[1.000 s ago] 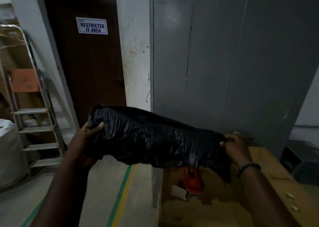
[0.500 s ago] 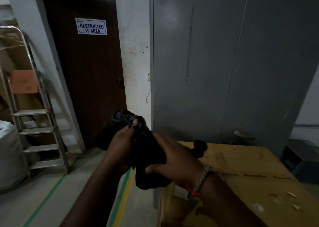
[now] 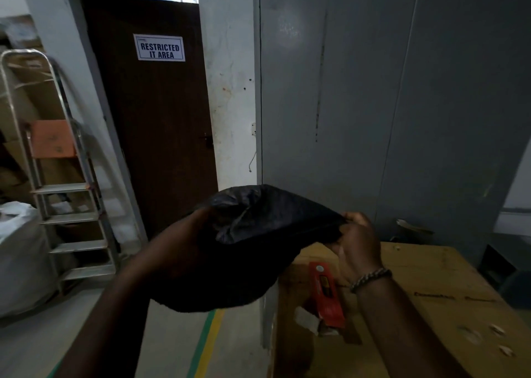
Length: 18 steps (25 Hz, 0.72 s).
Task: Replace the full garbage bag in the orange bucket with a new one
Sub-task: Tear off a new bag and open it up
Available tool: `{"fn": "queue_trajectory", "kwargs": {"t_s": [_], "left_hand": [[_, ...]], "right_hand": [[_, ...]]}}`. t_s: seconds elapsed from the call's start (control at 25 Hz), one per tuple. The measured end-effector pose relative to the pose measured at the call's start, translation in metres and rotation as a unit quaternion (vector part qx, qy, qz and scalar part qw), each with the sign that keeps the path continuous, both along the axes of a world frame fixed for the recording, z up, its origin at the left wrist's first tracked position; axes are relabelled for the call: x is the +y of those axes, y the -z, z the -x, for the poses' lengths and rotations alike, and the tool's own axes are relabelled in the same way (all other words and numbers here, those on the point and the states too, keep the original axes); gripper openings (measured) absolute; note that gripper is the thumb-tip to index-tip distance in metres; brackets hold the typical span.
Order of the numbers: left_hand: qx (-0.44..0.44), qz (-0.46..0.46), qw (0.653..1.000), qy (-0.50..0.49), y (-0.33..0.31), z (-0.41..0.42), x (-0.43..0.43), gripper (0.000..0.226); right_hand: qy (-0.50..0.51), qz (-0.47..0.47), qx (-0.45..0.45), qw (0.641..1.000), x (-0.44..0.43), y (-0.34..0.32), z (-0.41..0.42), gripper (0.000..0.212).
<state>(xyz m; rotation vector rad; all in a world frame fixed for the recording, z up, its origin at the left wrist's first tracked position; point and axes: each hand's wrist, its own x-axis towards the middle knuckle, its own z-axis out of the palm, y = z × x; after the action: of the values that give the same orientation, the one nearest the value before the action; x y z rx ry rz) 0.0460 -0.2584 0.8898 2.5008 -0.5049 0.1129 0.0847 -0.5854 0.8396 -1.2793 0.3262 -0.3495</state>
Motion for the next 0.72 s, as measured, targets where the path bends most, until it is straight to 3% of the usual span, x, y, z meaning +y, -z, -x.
{"fn": "queue_trajectory", "kwargs": {"t_s": [0.12, 0.2, 0.28, 0.36, 0.4, 0.48, 0.52, 0.56, 0.64, 0.72], "left_hand": [[-0.056, -0.015, 0.986, -0.156, 0.001, -0.006, -0.005, 0.03], [-0.091, 0.114, 0.965, -0.217, 0.003, -0.005, -0.015, 0.009], [-0.083, 0.282, 0.925, -0.243, 0.002, -0.001, -0.024, 0.016], [-0.02, 0.425, 0.886, -0.184, -0.004, 0.005, -0.029, 0.01], [0.015, 0.45, 0.882, -0.142, -0.01, 0.01, -0.032, 0.002], [0.016, 0.348, 0.933, -0.095, -0.016, 0.013, -0.03, 0.035], [-0.036, 0.236, 0.964, -0.115, -0.016, 0.013, -0.028, 0.046], [-0.107, 0.13, 0.974, -0.153, -0.012, 0.009, -0.023, 0.05], [-0.229, 0.059, 0.944, -0.232, -0.005, 0.0, -0.009, 0.046], [-0.263, 0.09, 0.902, -0.33, 0.003, -0.01, 0.008, 0.039]], "right_hand": [[0.059, 0.067, 0.018, 0.996, -0.009, 0.005, -0.003, 0.025], [0.067, 0.144, 0.009, 0.987, -0.012, 0.007, 0.002, 0.018], [0.042, 0.188, 0.003, 0.981, -0.013, 0.008, 0.005, 0.015], [0.018, 0.234, 0.005, 0.972, -0.015, 0.009, 0.007, 0.015], [0.013, 0.249, 0.008, 0.968, -0.018, 0.011, 0.005, 0.014], [0.02, 0.249, 0.012, 0.968, -0.024, 0.013, 0.004, 0.014], [0.031, 0.237, 0.01, 0.971, -0.027, 0.013, 0.003, 0.013], [0.057, 0.22, 0.002, 0.974, -0.032, 0.01, 0.002, 0.012], [0.112, 0.195, -0.01, 0.974, -0.041, 0.004, 0.004, 0.005], [0.146, 0.191, -0.021, 0.97, -0.052, -0.002, 0.006, 0.009]]}}
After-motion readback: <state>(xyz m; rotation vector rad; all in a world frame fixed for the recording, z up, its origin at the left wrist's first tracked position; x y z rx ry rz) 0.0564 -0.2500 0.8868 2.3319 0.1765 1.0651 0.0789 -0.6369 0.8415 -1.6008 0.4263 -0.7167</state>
